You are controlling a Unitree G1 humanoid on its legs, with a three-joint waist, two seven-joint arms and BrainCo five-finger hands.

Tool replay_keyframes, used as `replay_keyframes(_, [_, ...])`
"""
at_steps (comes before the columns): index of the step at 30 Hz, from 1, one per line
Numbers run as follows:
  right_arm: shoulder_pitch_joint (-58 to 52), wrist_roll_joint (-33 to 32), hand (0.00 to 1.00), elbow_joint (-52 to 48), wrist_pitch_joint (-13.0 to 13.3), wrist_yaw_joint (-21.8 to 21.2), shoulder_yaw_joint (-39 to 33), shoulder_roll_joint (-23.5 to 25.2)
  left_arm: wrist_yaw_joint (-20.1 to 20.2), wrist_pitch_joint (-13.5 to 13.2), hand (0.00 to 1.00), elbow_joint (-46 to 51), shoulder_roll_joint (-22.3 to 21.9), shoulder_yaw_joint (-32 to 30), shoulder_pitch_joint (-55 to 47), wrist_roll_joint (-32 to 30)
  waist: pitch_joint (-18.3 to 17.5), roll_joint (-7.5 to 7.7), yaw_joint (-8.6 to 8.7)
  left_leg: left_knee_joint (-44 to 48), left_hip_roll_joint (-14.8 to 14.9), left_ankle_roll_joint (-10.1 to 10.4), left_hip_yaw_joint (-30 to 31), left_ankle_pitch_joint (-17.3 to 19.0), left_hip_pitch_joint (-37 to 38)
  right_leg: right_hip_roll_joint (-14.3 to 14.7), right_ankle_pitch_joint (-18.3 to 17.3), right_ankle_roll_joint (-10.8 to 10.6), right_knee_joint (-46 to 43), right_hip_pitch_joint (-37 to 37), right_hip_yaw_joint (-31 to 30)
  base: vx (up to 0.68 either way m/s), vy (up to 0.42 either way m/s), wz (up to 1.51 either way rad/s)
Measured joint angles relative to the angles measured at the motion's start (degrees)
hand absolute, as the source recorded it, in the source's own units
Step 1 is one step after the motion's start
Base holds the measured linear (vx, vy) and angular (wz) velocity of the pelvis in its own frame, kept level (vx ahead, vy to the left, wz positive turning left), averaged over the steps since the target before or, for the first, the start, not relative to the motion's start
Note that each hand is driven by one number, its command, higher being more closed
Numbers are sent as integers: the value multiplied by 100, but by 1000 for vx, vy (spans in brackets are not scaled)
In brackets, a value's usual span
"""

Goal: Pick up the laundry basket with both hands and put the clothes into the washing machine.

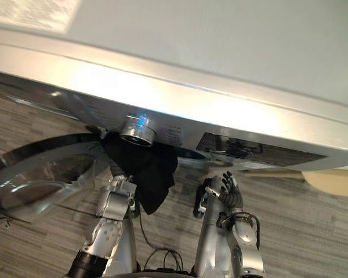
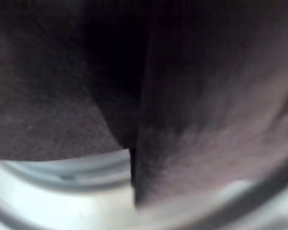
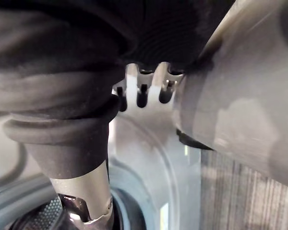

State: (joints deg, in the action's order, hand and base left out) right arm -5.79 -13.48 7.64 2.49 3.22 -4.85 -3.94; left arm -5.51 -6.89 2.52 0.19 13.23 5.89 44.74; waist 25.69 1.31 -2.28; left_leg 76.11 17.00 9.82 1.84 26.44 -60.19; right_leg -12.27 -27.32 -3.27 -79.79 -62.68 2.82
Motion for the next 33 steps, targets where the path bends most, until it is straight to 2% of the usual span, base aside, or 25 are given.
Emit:
replay_keyframes(4, [414, -48, 0, -37, 121, 193, -158, -2, -219, 40, 100, -925, 29, -64, 1108, -161, 171, 24, 115, 442, 55, 5, 108, 44, -750, 119, 11, 16, -355, -767, -122, -16, -27, -14])
replay_keyframes(7, [759, -80, 0, -209, 159, 286, -267, -9, -317, 96, 100, -1666, 157, -384, 2164, -209, 361, 148, 262, 736, 158, -6, 115, 138, -1265, 240, 85, 68, -544, -1336, -220, -6, -16, -23])
replay_keyframes(10, [941, -185, 0, -240, 171, 312, -356, -15, -422, 120, 100, -2007, 345, -738, 2765, -206, 452, 215, 349, 884, 225, -32, 110, 181, -1552, 343, 130, 59, -635, -1672, -269, 7, -24, -18])
replay_keyframes(14, [1024, -247, 0, -165, 162, 327, -453, 60, -678, 140, 100, -2230, 647, -1193, 3294, 21, 443, 206, 441, 1022, 312, -36, 104, 262, -1652, 438, 137, 1, -683, -1804, -319, -9, -22, -16])
replay_keyframes(16, [966, -253, 0, -157, 161, 322, -423, 61, -896, 140, 100, -2307, 953, -1351, 3967, 211, 403, 228, 462, 1008, 319, -34, 108, 292, -1762, 494, 138, -1, -658, -1906, -337, -48, -39, -7])
replay_keyframes(18, [878, -326, 0, -180, 181, 278, -396, 163, -969, 121, 100, -2380, 1602, -1472, 4560, 298, 320, 262, 459, 990, 375, -32, 110, 291, -1857, 624, 136, 7, -579, -2006, -368, -46, -27, -25])
replay_keyframes(19, [785, -454, 0, -181, 265, 243, -423, 251, -973, 52, 100, -2379, 2026, -1686, 4867, 443, 245, 275, 494, 964, 393, -32, 118, 290, -1947, 644, 141, 6, -511, -2096, -370, -28, 15, -29])
replay_keyframes(20, [726, -498, 0, -176, 340, 202, -471, 319, -1038, -27, 100, -2380, 2222, -1725, 5121, 532, 218, 277, 527, 927, 390, -32, 127, 290, -2018, 634, 150, -11, -431, -2117, -327, -18, 26, -24])
replay_keyframes(22, [672, -499, 0, -174, 360, 172, -449, 389, -1101, -119, 100, -2378, 2216, -1731, 5367, 577, 191, 308, 610, 873, 384, -33, 120, 289, -2047, 618, 156, -23, -357, -2125, -307, -4, 9, -5])
replay_keyframes(24, [526, -536, 0, -192, 405, 151, -444, 480, -1233, -213, 100, -2388, 2413, -1725, 5833, 608, 139, 355, 692, 840, 384, -27, 115, 279, -2107, 618, 161, -31, -331, -2161, -302, 28, -29, 6])
replay_keyframes(25, [524, -574, 0, -134, 399, 144, -430, 484, -1255, -430, 100, -2390, 2472, -1722, 5892, 611, 107, 405, 737, 840, 384, -19, 119, 270, -2124, 617, 161, -32, -341, -2184, -301, 34, -35, 3])
replay_keyframes(29, [387, -676, 0, -10, 400, 69, -470, 483, -1592, -635, 100, -2388, 2531, -1612, 5984, 635, -49, 458, 771, 881, 379, 7, 152, 252, -2194, 617, 163, -24, -439, -2305, -315, 51, -34, 5])
replay_keyframes(33, [-54, -675, 0, 3, 361, 3, -535, 466, -1994, -976, 100, -2392, 2556, -1445, 6039, 622, -257, 470, 774, 1120, 374, 16, 262, 248, -2379, 620, 141, 29, -759, -2499, -339, 57, -51, 8])
